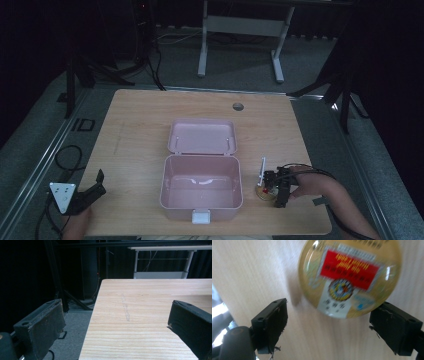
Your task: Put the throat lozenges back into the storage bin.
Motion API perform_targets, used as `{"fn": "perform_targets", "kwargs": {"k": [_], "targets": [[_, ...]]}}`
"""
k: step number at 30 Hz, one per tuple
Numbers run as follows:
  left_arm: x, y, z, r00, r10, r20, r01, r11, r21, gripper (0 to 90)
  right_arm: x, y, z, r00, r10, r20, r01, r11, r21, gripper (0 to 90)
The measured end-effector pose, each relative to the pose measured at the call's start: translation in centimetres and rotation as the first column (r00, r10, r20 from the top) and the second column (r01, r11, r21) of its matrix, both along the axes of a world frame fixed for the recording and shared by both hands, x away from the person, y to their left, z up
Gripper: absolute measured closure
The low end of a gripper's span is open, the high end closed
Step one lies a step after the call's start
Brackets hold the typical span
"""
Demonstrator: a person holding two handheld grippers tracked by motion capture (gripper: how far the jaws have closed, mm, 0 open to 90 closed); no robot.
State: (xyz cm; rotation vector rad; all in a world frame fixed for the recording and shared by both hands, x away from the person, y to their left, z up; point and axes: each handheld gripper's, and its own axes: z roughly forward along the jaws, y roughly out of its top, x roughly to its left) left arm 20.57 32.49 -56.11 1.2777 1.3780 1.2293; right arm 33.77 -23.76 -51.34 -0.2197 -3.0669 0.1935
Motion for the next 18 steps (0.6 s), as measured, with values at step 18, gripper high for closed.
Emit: {"fn": "perform_targets", "kwargs": {"k": [18], "targets": [[0.0,0.1,0.0,1.0,-0.001,0.0,0.001,1.0,-0.003,1.2,0.8,2.8,-0.3,0.9983,0.053,0.026,-0.052,0.999,-0.015,19.3]]}}
